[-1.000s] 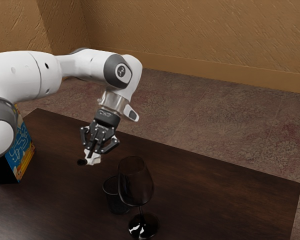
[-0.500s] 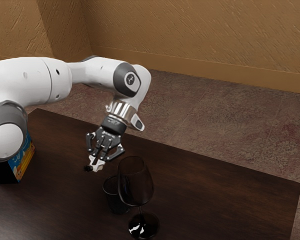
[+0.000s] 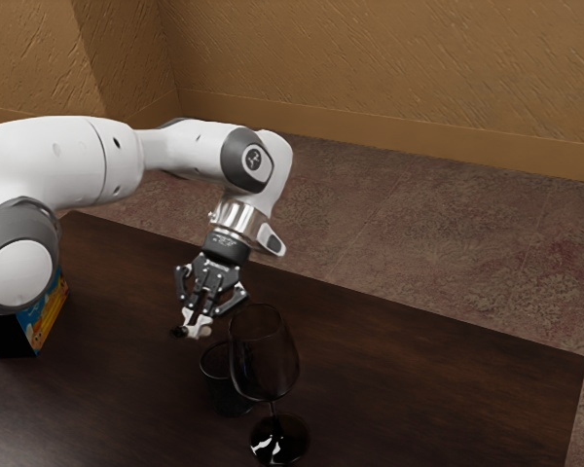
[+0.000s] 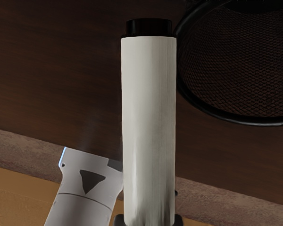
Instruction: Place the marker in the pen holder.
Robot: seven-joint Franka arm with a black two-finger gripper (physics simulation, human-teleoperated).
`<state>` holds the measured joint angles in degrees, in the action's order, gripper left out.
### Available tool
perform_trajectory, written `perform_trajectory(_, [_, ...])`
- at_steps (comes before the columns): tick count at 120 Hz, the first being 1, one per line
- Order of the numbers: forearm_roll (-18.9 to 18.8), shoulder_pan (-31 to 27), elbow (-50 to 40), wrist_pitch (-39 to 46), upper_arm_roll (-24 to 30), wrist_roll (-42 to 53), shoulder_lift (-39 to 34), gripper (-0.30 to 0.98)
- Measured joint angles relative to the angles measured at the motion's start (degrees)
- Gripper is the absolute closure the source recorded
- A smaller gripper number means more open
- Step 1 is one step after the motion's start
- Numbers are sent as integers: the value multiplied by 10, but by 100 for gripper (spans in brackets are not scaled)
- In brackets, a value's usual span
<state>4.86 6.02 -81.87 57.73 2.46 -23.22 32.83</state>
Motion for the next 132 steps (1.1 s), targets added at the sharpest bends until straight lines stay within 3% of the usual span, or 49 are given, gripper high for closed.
perform_trajectory(43, [-1,-2,25,-43,3,91,2,77])
perform_trajectory(82, [2,-13,82,-97,18,145,68,77])
perform_trajectory(132, [13,-19,103,-130,41,198,96,77])
